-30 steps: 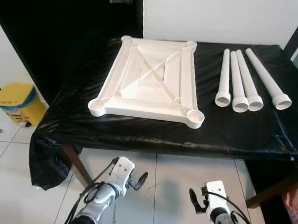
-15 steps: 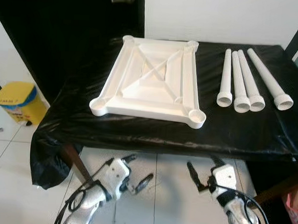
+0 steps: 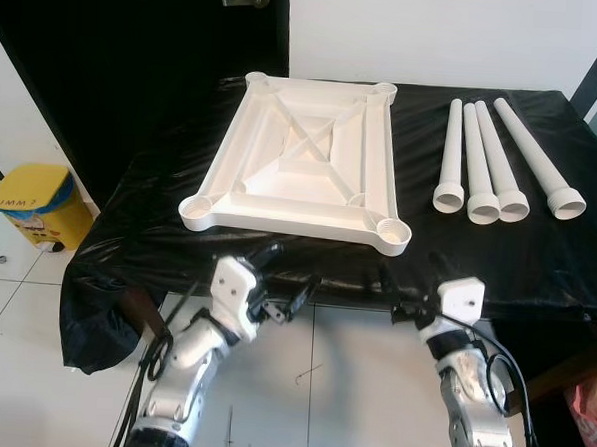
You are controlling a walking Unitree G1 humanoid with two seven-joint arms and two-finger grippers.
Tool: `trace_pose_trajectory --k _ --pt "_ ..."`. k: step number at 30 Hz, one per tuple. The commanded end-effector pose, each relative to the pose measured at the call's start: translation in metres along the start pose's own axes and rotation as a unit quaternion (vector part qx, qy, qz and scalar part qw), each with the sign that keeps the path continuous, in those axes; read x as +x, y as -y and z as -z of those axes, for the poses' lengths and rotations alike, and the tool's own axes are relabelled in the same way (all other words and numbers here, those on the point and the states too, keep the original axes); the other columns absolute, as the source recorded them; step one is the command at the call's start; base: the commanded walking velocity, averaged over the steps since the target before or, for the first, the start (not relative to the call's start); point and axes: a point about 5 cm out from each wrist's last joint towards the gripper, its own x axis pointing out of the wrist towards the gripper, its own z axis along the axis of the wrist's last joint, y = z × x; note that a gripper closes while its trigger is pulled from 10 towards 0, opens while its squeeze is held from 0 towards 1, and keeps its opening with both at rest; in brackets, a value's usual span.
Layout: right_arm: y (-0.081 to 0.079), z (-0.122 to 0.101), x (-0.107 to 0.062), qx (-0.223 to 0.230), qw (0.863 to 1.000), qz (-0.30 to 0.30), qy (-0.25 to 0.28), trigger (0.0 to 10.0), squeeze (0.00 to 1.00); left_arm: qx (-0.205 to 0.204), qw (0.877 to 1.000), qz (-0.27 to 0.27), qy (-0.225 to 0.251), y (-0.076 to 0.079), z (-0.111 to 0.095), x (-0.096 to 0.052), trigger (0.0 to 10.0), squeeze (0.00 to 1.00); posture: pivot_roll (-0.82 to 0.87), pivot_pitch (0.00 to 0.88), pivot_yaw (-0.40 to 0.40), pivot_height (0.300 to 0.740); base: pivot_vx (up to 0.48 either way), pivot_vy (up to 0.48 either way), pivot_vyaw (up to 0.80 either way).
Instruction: Building children table
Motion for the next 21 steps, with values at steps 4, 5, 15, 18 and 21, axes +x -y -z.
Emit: trace_pose_trajectory --k 4,5,15,18,21 --pt "0.005 -0.002 0.016 0.006 0.998 0.064 -0.010 10.0 0.00 -0.014 0.994 -0.104 -0.021 -0.033 -0.004 0.013 10.0 0.00 0.00 0.000 0.017 0.740 0.000 0.000 0.00" --pt "0.005 -0.002 0.016 0.006 0.998 0.064 -0.010 10.0 0.00 -0.014 0.994 -0.104 -0.021 -0.033 -0.004 0.013 10.0 0.00 0.00 0.000 0.017 0.740 0.000 0.000 0.00" --pt "0.007 -0.003 0.029 0.001 0.996 0.083 -0.015 10.0 0.00 -0.094 0.975 -0.198 -0.027 -0.044 -0.013 0.030 10.0 0.00 0.00 0.000 0.012 0.740 0.000 0.000 0.00" --pt "0.009 -0.002 0.030 -0.003 0.996 0.088 -0.020 10.0 0.00 -0.151 0.962 -0.226 -0.031 -0.040 -0.014 0.039 10.0 0.00 0.00 0.000 0.008 0.740 0.000 0.000 0.00" --pt "0.009 -0.002 0.031 -0.002 0.996 0.088 -0.021 10.0 0.00 -0.136 0.966 -0.220 -0.027 -0.037 -0.017 0.042 10.0 0.00 -0.01 0.000 0.012 0.740 0.000 0.000 0.00"
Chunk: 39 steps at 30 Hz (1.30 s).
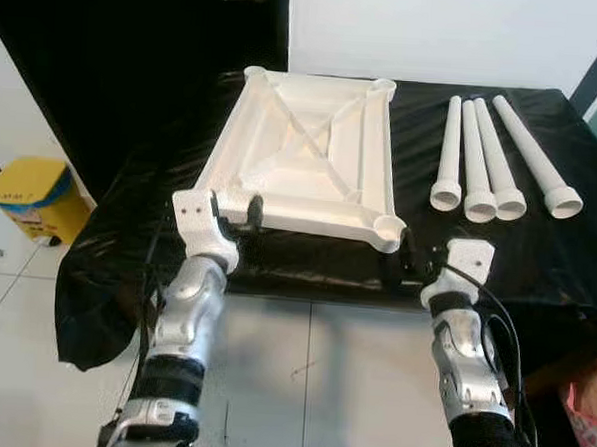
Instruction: Building children table
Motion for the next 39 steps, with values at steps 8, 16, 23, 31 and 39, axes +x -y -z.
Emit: trace_pose_trajectory --k 8,16,23,31,39 --pt "0.004 0.000 -0.002 -0.025 1.000 -0.004 0.015 10.0 0.00 0.172 0.981 0.089 0.033 -0.004 -0.001 -0.020 10.0 0.00 -0.01 0.000 0.008 0.740 0.000 0.000 0.00" --pt "0.005 0.000 -0.002 -0.025 1.000 -0.008 0.017 10.0 0.00 0.180 0.980 0.085 0.027 -0.015 -0.002 -0.024 10.0 0.00 0.00 0.000 -0.001 0.740 0.000 0.000 0.00" --pt "0.001 -0.001 0.001 -0.026 0.999 -0.013 0.020 10.0 0.00 0.186 0.978 0.090 0.039 -0.017 -0.007 -0.026 10.0 0.00 0.02 0.000 -0.003 0.740 0.000 0.000 0.00" --pt "0.000 -0.003 0.003 -0.029 0.999 -0.014 0.027 10.0 0.00 0.184 0.978 0.088 0.041 -0.023 -0.011 -0.026 10.0 0.00 0.02 0.000 -0.004 0.740 0.114 0.000 0.00" --pt "-0.001 -0.004 0.004 -0.031 0.999 -0.014 0.029 10.0 0.00 0.180 0.979 0.089 0.041 -0.023 -0.012 -0.026 10.0 0.00 0.02 0.000 -0.005 0.740 0.330 0.000 0.00"
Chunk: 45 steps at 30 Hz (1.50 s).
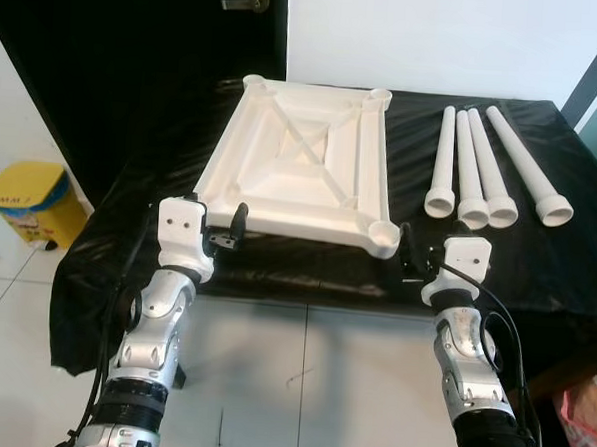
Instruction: Building children table
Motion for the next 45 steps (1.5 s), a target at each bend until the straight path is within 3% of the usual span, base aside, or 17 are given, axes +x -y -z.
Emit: trace_pose_trajectory --k 1,21,28,30,37,40,42,45 --pt "0.000 -0.001 0.002 -0.001 1.000 0.001 0.003 10.0 0.00 0.001 1.000 0.017 -0.004 0.001 0.000 0.000 10.0 0.00 0.02 0.000 -0.006 0.740 0.334 0.000 0.00" --pt "0.004 -0.002 0.002 -0.011 1.000 0.000 0.003 10.0 0.00 -0.008 1.000 0.012 -0.003 0.002 0.000 -0.001 10.0 0.00 0.02 0.000 -0.020 0.740 0.341 0.000 0.00" --pt "0.009 -0.006 0.008 -0.008 1.000 0.020 -0.005 10.0 0.00 -0.029 1.000 0.004 -0.011 0.004 -0.004 0.005 10.0 0.00 0.02 0.000 -0.022 0.740 0.000 0.000 0.00" --pt "0.012 -0.007 0.013 -0.004 0.999 0.037 -0.021 10.0 0.00 -0.015 1.000 0.015 -0.013 0.009 -0.007 0.009 10.0 0.00 0.02 0.000 -0.021 0.740 0.000 0.000 0.00" --pt "0.017 -0.007 0.023 0.014 0.996 0.065 -0.067 10.0 0.00 -0.025 0.998 0.057 -0.032 0.022 -0.013 0.015 10.0 0.00 0.01 0.000 -0.015 0.740 0.000 0.000 0.00" --pt "0.019 -0.006 0.031 0.024 0.988 0.080 -0.131 10.0 0.00 -0.034 0.991 0.121 -0.036 0.040 -0.022 0.018 10.0 0.00 0.00 0.000 -0.005 0.740 0.000 0.000 0.00" --pt "0.019 -0.006 0.031 0.024 0.988 0.080 -0.131 10.0 0.00 -0.034 0.991 0.121 -0.036 0.040 -0.022 0.018 10.0 0.00 0.00 0.000 -0.005 0.740 0.000 0.000 0.00" --pt "0.019 -0.004 0.034 0.032 0.981 0.082 -0.172 10.0 0.00 -0.041 0.986 0.154 -0.044 0.050 -0.026 0.018 10.0 0.00 -0.01 0.000 0.000 0.740 0.000 0.000 0.00"
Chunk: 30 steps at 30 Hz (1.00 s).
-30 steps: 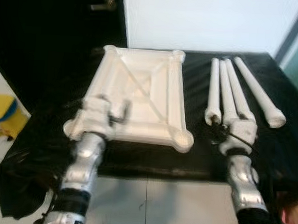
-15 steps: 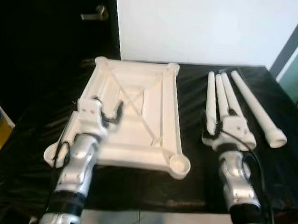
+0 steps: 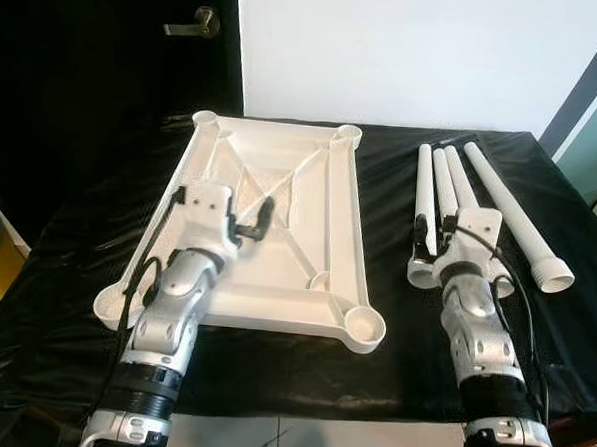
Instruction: Building children table
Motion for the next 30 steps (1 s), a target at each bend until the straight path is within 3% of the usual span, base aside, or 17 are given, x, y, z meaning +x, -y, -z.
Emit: trace_pose_trajectory --k 1,4,12,19,30 --pt "0.001 -0.001 0.002 0.011 1.000 0.003 -0.025 10.0 0.00 -0.008 0.997 0.082 -0.008 0.014 -0.003 0.001 10.0 0.00 -0.01 0.000 0.003 0.740 0.000 0.000 0.00" --pt "-0.004 -0.003 0.005 0.018 0.998 -0.007 -0.055 10.0 0.00 -0.025 0.994 0.105 -0.007 0.023 -0.010 0.003 10.0 0.00 -0.01 0.000 0.004 0.740 0.000 0.000 0.00" --pt "-0.020 0.010 0.010 0.023 0.992 -0.025 -0.120 10.0 0.00 -0.021 0.993 0.114 -0.016 0.030 -0.013 0.001 10.0 0.00 0.00 0.013 0.004 0.740 0.000 0.000 0.00" --pt "-0.035 0.018 0.010 0.042 0.985 -0.050 -0.161 10.0 0.00 -0.020 0.993 0.110 -0.026 0.031 -0.012 -0.002 10.0 0.00 0.01 0.018 0.000 0.740 0.000 0.000 0.00" --pt "-0.042 0.029 0.010 0.054 0.976 -0.045 -0.207 10.0 0.00 -0.020 0.994 0.105 -0.034 0.031 -0.013 -0.006 10.0 0.00 0.01 0.020 0.000 0.740 0.000 0.000 0.00"
